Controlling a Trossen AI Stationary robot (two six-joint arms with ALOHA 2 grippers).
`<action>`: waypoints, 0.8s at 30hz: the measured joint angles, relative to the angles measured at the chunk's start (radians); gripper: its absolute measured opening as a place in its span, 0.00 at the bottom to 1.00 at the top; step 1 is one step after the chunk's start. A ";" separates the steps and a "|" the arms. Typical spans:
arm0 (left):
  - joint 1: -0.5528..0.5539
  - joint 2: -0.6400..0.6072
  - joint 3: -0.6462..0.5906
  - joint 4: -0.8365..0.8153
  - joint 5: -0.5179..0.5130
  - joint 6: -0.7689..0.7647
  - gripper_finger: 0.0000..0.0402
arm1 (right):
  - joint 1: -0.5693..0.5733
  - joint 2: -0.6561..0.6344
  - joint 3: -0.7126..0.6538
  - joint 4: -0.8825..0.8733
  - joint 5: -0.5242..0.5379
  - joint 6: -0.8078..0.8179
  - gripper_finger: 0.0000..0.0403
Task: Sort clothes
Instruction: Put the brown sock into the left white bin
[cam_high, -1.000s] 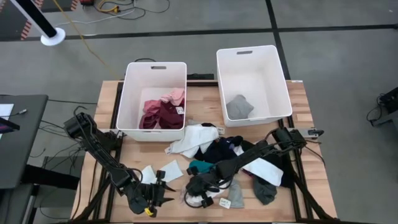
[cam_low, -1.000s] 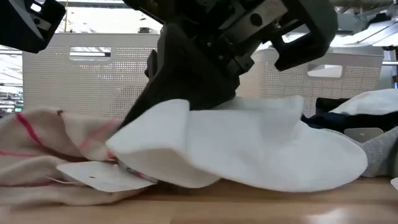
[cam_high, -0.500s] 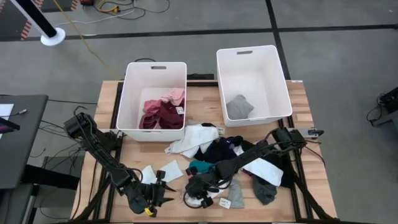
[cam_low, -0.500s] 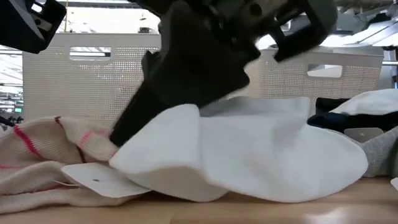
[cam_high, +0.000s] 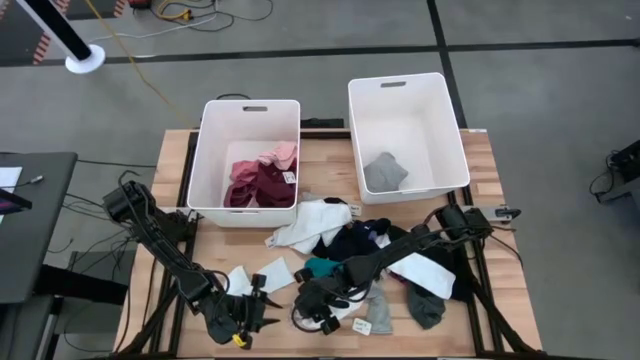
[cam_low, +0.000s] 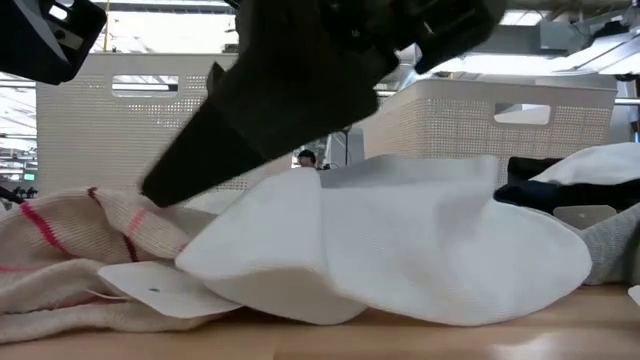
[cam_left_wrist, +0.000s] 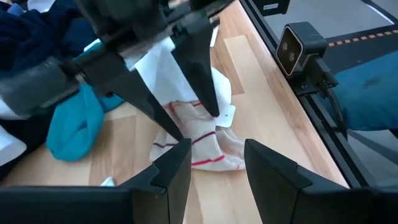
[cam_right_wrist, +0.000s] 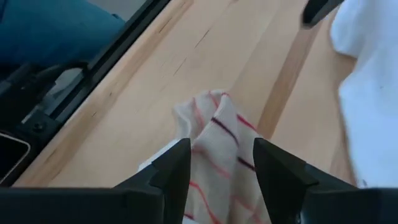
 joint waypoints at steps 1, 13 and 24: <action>0.000 0.000 0.000 0.002 0.003 0.002 0.36 | 0.000 0.004 0.000 0.000 0.000 0.000 0.46; 0.004 0.000 0.001 0.024 0.008 0.026 0.36 | -0.004 0.019 0.016 -0.006 0.018 -0.070 0.15; 0.003 -0.003 0.001 0.022 -0.052 0.071 0.36 | 0.023 0.018 0.126 -0.120 0.118 -0.181 0.01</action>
